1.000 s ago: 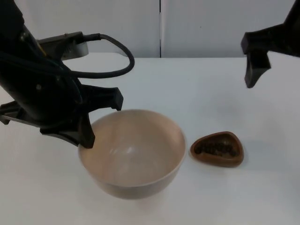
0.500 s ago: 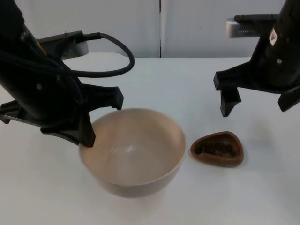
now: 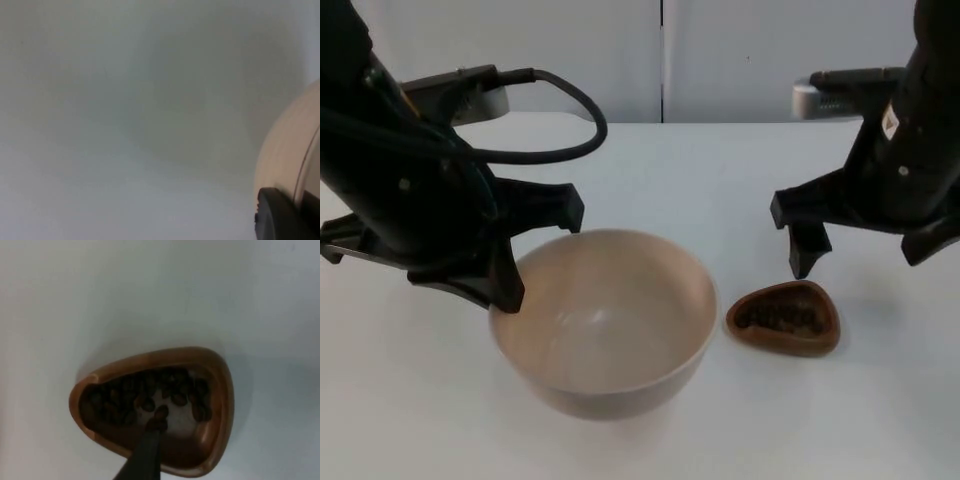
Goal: Pick up the bowl with the left hand and pour the coffee beans from the cup into the bowl with the right hand.
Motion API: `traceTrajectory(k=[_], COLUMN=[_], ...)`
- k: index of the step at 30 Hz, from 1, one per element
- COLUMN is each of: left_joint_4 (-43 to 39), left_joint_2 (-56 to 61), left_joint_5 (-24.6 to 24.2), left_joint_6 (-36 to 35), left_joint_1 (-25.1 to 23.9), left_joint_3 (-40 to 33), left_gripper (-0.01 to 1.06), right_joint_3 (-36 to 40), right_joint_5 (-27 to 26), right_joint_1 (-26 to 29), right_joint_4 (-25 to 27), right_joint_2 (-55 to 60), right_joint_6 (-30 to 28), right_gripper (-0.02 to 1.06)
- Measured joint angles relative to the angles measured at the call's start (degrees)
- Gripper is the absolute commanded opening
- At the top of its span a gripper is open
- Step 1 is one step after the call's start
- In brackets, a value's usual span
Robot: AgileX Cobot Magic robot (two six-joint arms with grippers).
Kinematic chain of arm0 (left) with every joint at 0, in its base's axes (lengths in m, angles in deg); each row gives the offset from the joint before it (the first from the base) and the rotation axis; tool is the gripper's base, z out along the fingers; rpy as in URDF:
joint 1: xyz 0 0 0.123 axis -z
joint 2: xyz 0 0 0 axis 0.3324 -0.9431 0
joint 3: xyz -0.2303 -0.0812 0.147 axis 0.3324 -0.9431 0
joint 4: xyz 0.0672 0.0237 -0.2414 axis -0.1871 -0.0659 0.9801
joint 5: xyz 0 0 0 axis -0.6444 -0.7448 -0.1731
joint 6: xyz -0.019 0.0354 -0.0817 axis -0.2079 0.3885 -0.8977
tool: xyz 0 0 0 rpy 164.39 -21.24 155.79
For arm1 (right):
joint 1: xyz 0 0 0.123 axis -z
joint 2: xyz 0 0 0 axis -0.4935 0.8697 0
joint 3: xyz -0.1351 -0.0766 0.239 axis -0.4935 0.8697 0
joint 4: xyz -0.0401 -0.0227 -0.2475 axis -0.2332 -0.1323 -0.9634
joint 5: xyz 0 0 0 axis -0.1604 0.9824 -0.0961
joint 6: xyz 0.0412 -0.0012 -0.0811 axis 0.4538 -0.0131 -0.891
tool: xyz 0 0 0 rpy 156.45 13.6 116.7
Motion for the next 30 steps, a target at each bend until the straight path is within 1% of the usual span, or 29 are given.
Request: traceTrajectory(k=[5, 11, 14, 21, 25, 30], left_joint_4=[0.0, 0.0, 0.0, 0.0, 0.0, 0.5], left_joint_2=[0.0, 0.0, 0.0, 0.0, 0.0, 0.0], left_joint_5=[0.0, 0.1, 0.2, 0.6, 0.6, 0.7], left_joint_6=[0.0, 0.0, 0.0, 0.0, 0.0, 0.0], left_joint_1=[0.0, 0.0, 0.0, 0.0, 0.0, 0.0], left_joint_3=[0.0, 0.0, 0.0, 0.0, 0.0, 0.0], left_gripper=[0.00, 0.00, 0.00, 0.00, 0.00, 0.00], right_joint_3=[0.2, 1.6, 1.9, 2.1, 2.1, 2.1], right_joint_5=[-1.6, -3.6, -3.6, -5.3, -7.3, -7.8], right_joint_1=[0.0, 1.7, 2.1, 2.1, 2.1, 2.1], right_joint_4=[-0.1, 0.3, 0.4, 0.5, 0.6, 0.7], right_joint_2=[1.0, 1.3, 1.5, 1.5, 1.5, 2.8], right_joint_6=[0.0, -0.1, -0.1, -0.6, -0.6, -0.6], right_gripper=[0.87, 0.83, 0.83, 0.82, 0.82, 0.82])
